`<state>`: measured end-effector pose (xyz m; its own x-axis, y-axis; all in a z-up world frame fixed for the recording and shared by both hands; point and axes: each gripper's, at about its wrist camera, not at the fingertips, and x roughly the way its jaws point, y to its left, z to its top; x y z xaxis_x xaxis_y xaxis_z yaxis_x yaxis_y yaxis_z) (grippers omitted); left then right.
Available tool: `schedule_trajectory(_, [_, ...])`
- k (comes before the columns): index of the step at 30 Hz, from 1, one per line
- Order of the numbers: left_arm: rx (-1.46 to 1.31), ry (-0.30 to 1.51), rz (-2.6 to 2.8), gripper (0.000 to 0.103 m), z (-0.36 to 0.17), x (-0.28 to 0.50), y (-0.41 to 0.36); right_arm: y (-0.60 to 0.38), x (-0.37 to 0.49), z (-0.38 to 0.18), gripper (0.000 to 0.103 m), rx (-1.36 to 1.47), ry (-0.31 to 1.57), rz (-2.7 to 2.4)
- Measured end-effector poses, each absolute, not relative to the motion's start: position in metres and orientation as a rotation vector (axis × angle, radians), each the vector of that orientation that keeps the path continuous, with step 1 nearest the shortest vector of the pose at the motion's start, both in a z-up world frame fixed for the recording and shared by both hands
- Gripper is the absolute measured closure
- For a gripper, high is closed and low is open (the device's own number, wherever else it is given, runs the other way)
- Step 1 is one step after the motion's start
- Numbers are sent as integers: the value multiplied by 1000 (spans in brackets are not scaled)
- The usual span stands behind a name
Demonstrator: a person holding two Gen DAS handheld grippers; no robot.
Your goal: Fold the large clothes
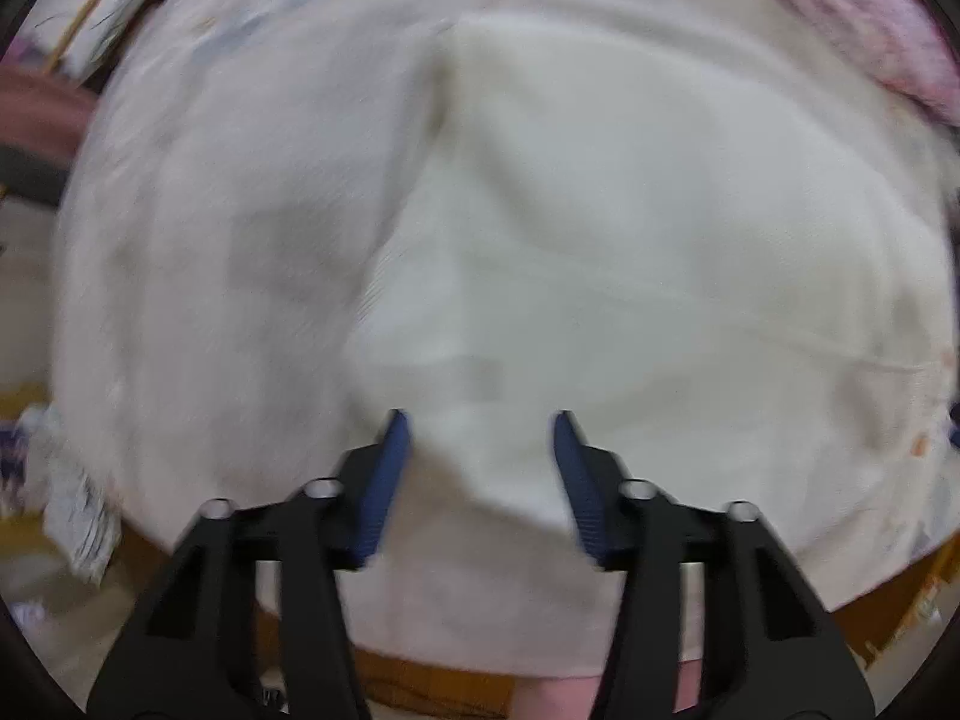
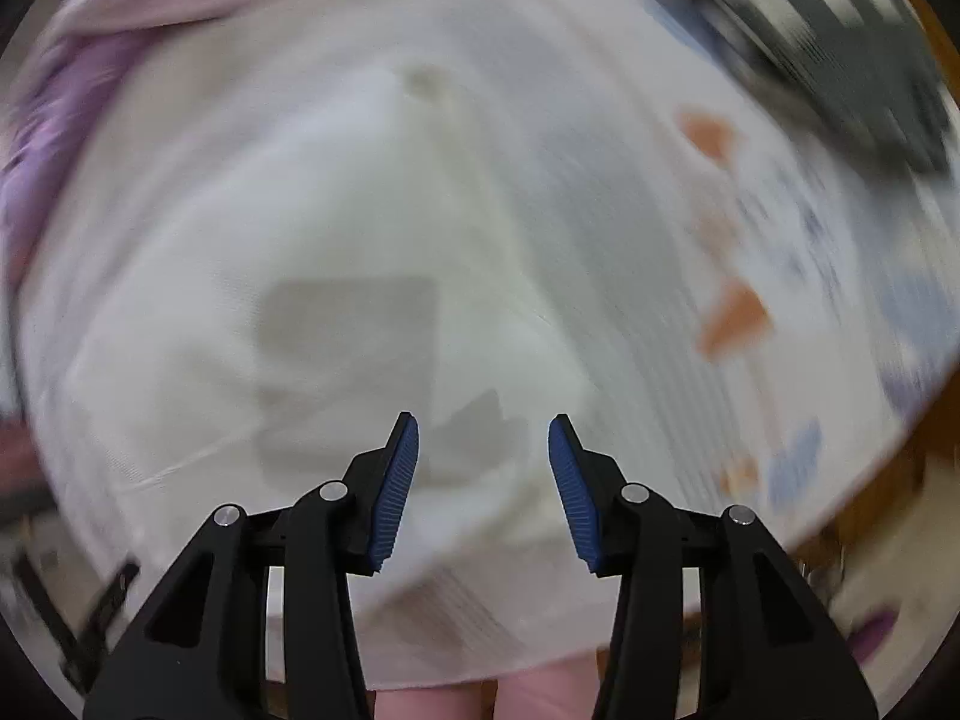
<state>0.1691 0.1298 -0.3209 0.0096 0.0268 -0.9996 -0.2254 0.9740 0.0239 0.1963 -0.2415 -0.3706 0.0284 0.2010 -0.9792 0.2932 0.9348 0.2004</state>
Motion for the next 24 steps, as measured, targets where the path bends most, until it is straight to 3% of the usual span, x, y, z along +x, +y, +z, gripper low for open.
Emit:
schedule_trajectory(1, [-189, 1541, 162, 84, -322, 178, 122, -233, 203, -367, 67, 396, 1535, -26])
schedule_trajectory(2, [-253, 1518, 99, 87, -324, 194, 111, -218, 214, -364, 83, 396, 1505, 31])
schedule_trajectory(3, [-287, 1501, 57, 91, -325, 202, 103, -201, 225, -364, 90, 389, 1485, 69])
schedule_trajectory(7, [-298, 1442, -54, 93, -348, 256, 57, -137, 263, -395, 93, 463, 1537, 216])
schedule_trajectory(11, [-171, 1534, -31, 94, -411, 287, 27, -94, 289, -459, 96, 277, 1694, 190])
schedule_trajectory(13, [-149, 1517, -58, 96, -413, 290, 28, -93, 297, -473, 97, 262, 1717, 209])
schedule_trajectory(14, [-136, 1510, -72, 100, -410, 288, 34, -99, 300, -471, 103, 289, 1730, 222])
schedule_trajectory(17, [-48, 1510, -10, 101, -406, 266, 75, -145, 303, -453, 103, 261, 1673, 207])
schedule_trajectory(21, [-108, 1530, 32, 101, -407, 242, 135, -229, 299, -458, 103, 444, 1698, 125])
schedule_trajectory(24, [-4, 1550, 179, 101, -399, 230, 165, -263, 296, -440, 103, 255, 1644, -85])
